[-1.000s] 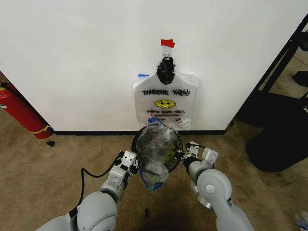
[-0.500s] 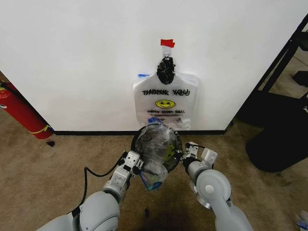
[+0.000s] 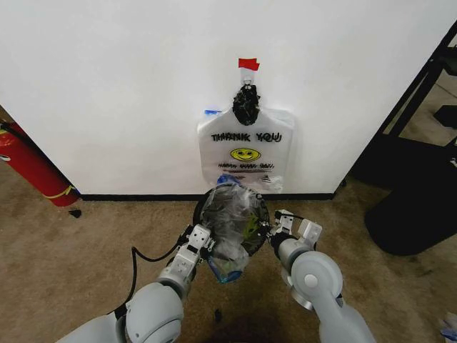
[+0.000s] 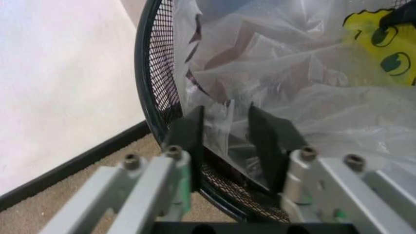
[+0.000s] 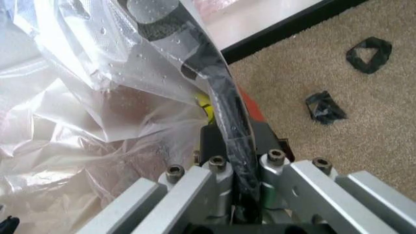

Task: Pick up the garbage bag from the wall and place it over the trash bin.

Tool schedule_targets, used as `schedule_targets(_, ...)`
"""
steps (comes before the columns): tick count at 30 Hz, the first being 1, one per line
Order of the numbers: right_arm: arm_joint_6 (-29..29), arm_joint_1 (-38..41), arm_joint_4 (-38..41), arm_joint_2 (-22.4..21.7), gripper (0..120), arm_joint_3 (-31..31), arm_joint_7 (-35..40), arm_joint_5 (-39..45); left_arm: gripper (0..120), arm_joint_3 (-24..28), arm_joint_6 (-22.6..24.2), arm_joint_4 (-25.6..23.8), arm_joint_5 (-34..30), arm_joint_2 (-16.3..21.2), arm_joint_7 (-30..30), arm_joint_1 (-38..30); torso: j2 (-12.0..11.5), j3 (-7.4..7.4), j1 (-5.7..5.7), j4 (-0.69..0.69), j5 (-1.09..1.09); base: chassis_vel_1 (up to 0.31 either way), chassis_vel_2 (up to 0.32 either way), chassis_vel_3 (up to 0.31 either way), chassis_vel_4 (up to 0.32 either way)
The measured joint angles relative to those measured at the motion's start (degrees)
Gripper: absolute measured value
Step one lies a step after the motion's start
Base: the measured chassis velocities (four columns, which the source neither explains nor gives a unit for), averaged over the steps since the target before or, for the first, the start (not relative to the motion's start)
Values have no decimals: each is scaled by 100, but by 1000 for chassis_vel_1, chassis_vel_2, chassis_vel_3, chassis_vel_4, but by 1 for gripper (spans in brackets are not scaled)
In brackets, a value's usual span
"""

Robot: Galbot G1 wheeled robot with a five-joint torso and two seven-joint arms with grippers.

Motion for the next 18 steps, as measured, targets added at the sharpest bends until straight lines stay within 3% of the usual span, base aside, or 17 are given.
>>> schedule_targets(8,6,8,11,-19,0,-7,-19,7,0,-50,0,28,-68,10,-121,23,0,0,0,0,0,0,0,0,0)
schedule_targets(14,13,20,9,-15,0,-23,-24,9,0,-106,-72,9,-68,29,-145,62,0,0,0,0,0,0,0,0,0)
schedule_targets(18,51,31,-61,-18,0,22,-22,6,0,-184,-563,-91,-68,65,-66,168,0,0,0,0,-1,0,0,0,0)
